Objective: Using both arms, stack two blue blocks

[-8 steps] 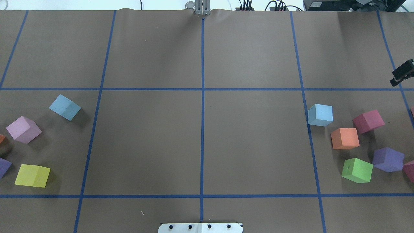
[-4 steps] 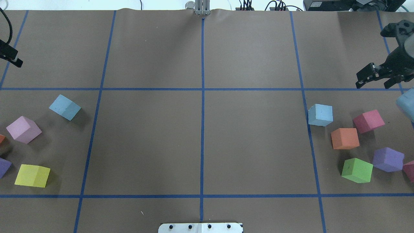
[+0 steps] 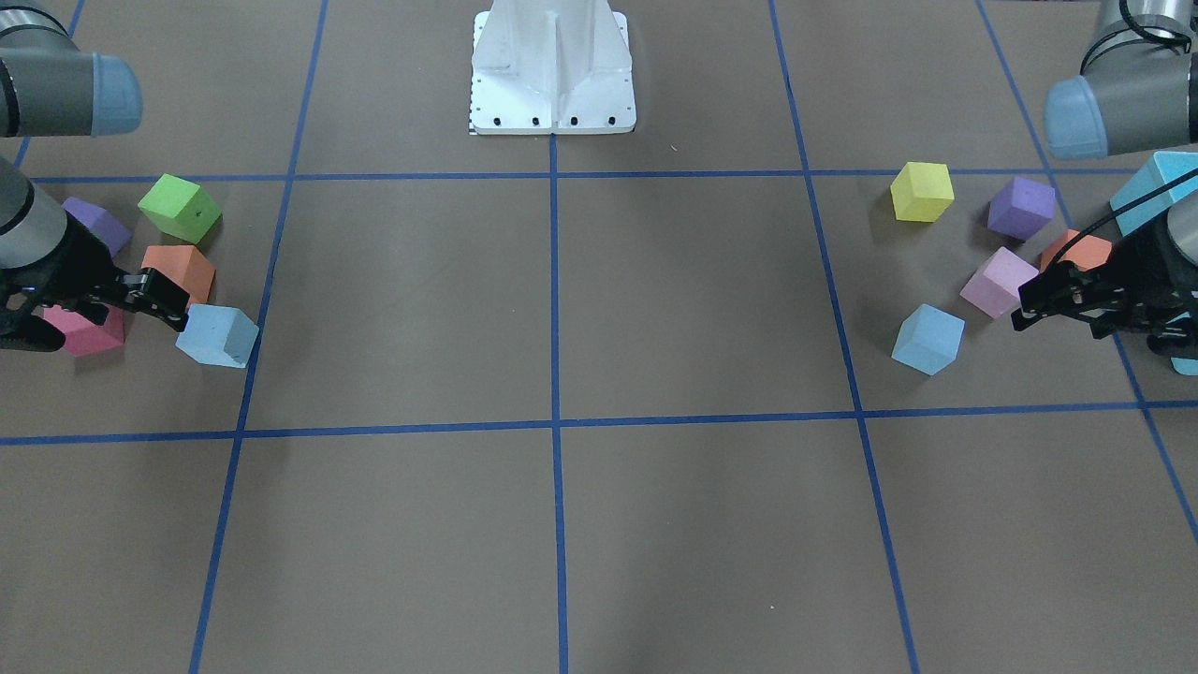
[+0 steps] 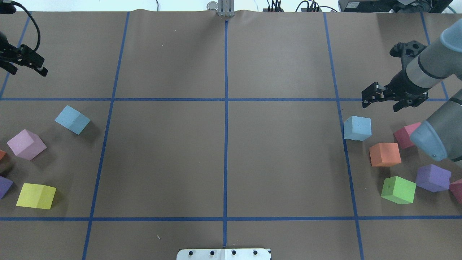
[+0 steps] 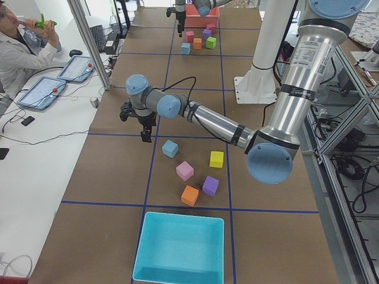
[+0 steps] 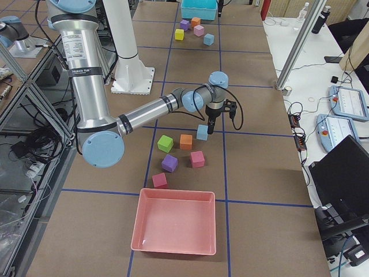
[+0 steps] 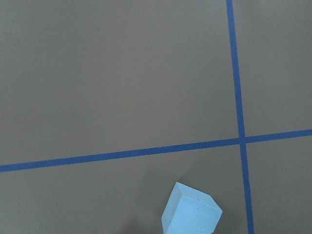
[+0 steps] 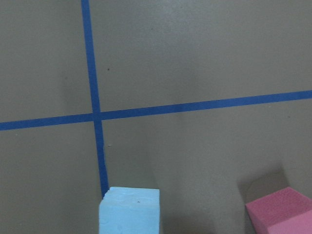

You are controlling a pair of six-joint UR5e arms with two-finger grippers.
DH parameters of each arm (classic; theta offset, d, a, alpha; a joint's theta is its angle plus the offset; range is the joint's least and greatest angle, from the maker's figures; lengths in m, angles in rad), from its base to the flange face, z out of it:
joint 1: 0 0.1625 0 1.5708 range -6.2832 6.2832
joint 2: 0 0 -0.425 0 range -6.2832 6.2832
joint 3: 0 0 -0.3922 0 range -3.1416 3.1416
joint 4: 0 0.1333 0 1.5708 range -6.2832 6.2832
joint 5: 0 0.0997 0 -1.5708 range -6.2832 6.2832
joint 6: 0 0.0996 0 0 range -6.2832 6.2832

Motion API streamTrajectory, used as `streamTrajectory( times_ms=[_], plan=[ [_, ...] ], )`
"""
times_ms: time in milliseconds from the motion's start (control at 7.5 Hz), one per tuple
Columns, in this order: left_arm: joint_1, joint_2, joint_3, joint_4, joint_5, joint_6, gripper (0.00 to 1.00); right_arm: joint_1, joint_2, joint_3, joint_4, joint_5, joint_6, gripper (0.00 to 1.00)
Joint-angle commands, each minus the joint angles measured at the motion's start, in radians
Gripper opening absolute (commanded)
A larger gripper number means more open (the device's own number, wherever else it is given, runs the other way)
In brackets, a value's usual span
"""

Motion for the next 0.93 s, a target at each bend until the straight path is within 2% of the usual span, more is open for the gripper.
streamTrajectory(
  times_ms=[0,133,267,800],
  plan=[
    [0.058,-0.014,0.082,-0.145,0.038,-0.067,1.0,-0.034,0.01,0.007,0.013,-0.021,0.062,1.0],
    [0.081,-0.015,0.127,-0.254,0.052,-0.137,1.0,-0.051,0.01,0.007,0.013,-0.043,0.076,1.0],
    [0.109,-0.015,0.136,-0.281,0.073,-0.158,1.0,-0.054,0.01,0.005,0.014,-0.044,0.073,1.0],
    [0.114,-0.012,0.133,-0.283,0.079,-0.157,1.0,-0.134,0.009,-0.041,0.062,-0.125,0.073,1.0]
  ],
)
